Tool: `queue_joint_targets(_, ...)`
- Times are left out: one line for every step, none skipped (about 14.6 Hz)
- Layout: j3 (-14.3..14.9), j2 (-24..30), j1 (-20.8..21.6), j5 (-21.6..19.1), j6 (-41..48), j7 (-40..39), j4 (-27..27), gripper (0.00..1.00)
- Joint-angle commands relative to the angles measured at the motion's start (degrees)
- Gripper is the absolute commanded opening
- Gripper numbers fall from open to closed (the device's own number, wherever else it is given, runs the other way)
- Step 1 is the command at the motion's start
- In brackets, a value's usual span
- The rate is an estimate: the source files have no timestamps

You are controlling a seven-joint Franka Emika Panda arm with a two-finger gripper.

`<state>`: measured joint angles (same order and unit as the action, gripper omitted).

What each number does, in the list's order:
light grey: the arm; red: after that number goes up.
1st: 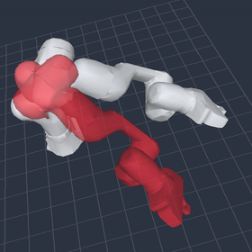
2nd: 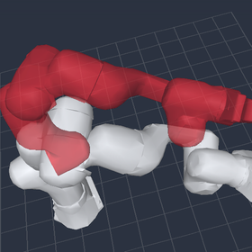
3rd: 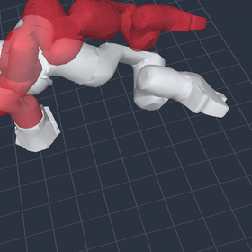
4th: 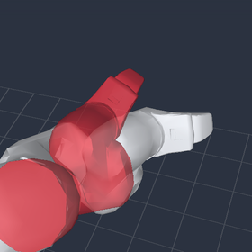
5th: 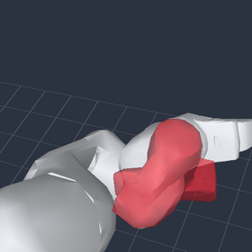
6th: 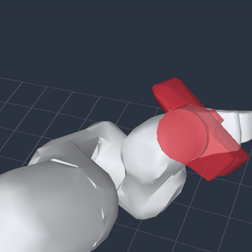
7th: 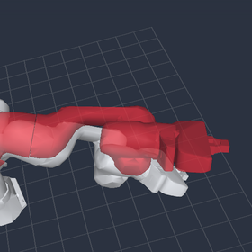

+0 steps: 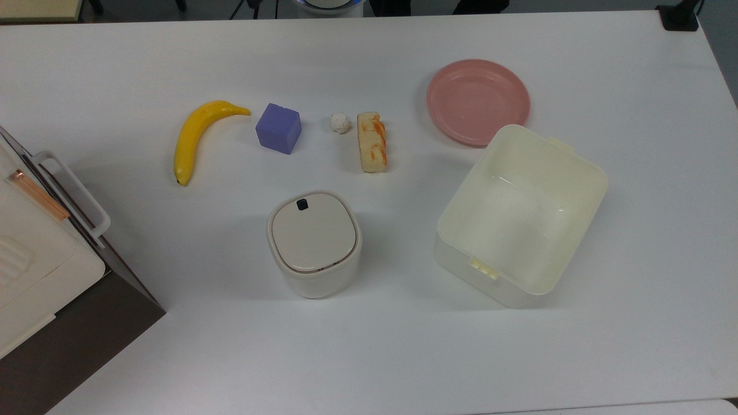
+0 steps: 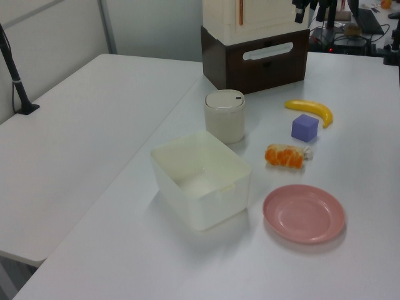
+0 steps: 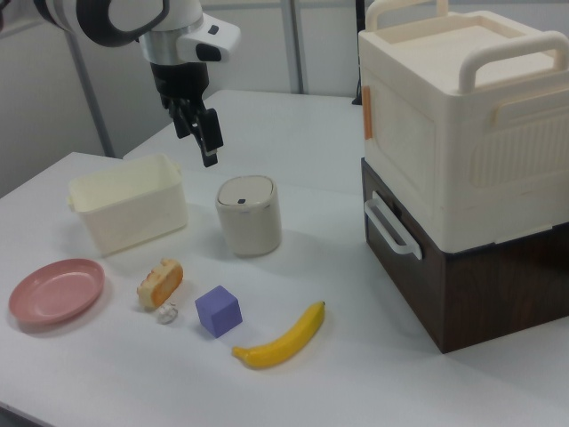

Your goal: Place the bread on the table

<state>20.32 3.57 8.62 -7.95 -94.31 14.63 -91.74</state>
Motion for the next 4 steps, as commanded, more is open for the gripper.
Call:
queue_joint_targets(0.51,0.65,0.79,0.92,0.88,-6.54,-0.37,1.00)
queue_joint_targets(0.51,0.65,0.79,0.92,0.80,-6.28,-0.37,1.00)
queue_joint_targets(0.51,0.65,0.88,0.92,0.80,-6.28,-0.37,1.00)
queue_joint_targets(0.51,0.65,0.96,0.92,0.80,-6.36,-0.37,1.00)
